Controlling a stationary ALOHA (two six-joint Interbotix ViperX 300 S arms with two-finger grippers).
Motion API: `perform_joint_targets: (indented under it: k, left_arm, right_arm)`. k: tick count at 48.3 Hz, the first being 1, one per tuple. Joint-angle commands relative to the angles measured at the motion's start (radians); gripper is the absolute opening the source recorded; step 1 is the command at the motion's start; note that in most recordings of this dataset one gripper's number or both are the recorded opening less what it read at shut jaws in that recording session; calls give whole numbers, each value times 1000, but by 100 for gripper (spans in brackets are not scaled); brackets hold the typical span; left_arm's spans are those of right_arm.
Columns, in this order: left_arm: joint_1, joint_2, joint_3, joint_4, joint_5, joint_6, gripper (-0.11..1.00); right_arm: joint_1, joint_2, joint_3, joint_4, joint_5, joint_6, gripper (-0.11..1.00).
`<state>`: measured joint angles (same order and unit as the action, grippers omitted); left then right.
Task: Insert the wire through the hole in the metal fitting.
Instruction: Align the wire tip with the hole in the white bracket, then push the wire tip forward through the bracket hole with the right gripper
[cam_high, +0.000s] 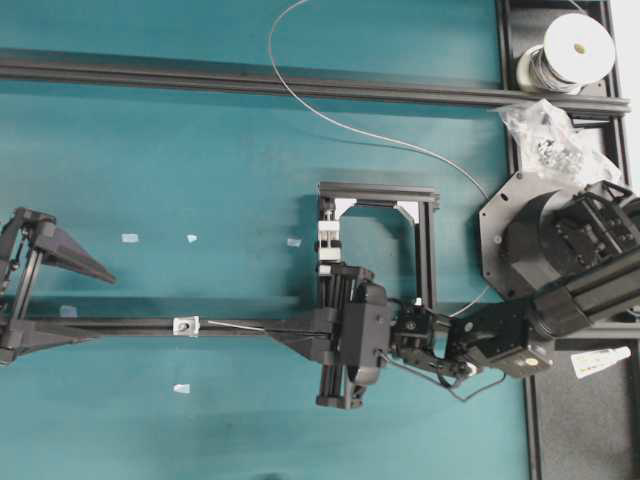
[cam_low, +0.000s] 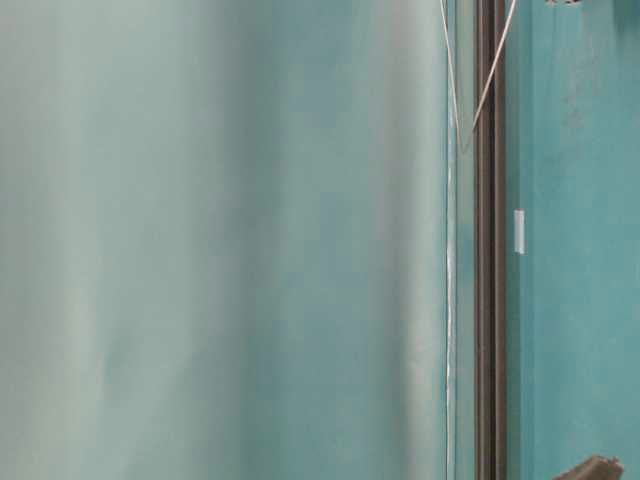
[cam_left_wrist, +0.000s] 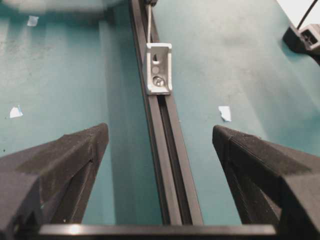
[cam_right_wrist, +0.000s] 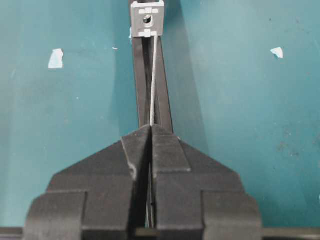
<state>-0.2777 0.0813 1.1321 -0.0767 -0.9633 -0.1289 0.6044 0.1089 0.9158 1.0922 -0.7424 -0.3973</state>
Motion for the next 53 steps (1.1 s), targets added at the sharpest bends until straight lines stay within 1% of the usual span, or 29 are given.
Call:
perform_joint_targets:
  k: [1,53]
  left_arm:
    - [-5,-11,-11,3,2,3,58]
    - [-5,-11,-18,3,14,2,58]
  right_arm:
    - [-3,-9,-18,-5,-2,-2,-1]
    - [-15,12,-48,-5,-2,-3,-1]
